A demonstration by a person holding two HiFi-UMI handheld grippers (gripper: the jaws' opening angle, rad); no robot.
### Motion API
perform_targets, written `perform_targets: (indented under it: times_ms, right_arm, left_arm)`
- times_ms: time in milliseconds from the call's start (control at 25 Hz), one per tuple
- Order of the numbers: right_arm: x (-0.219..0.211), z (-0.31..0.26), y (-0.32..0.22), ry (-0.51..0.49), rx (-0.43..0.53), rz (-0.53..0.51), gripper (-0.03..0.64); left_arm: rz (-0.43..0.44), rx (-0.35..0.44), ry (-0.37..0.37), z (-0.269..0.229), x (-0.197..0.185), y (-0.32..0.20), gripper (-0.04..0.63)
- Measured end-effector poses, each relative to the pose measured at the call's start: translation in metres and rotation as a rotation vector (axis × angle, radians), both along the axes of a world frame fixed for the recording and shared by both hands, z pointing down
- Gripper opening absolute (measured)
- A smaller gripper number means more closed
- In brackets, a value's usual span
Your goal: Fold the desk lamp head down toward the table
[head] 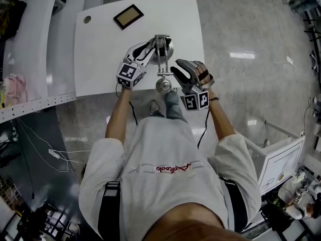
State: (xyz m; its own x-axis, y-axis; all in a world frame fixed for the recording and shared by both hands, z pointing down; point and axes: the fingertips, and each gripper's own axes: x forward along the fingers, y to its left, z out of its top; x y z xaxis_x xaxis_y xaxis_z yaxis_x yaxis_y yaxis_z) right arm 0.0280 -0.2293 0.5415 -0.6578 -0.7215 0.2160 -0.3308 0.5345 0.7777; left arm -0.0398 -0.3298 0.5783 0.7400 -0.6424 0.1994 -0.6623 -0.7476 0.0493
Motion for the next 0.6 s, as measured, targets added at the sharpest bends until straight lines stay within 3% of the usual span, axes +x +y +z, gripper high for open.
perform_targets:
  times_ms: [120, 200, 440, 600]
  right_arm:
    - [0.001, 0.002, 0.001, -0.001, 0.0, 0.025, 0.135]
    - [0.0, 0.003, 0.0, 0.006, 0.008, 0.042, 0.032]
    - [-0.002, 0.003, 0.001, -0.019, -0.02, 0.066, 0.031]
    - [0.006, -0.003, -0.006, -0.194, -0.128, 0.145, 0.031]
  left_arm:
    - [-0.012, 0.01, 0.006, -0.004, -0.004, 0.006, 0.087]
    - [-0.011, 0.024, 0.009, -0.008, -0.004, 0.009, 0.032]
    - [0.006, 0.027, 0.002, -0.01, 0.0, 0.016, 0.025]
    - [0.004, 0.03, 0.008, -0.011, 0.0, 0.021, 0.025]
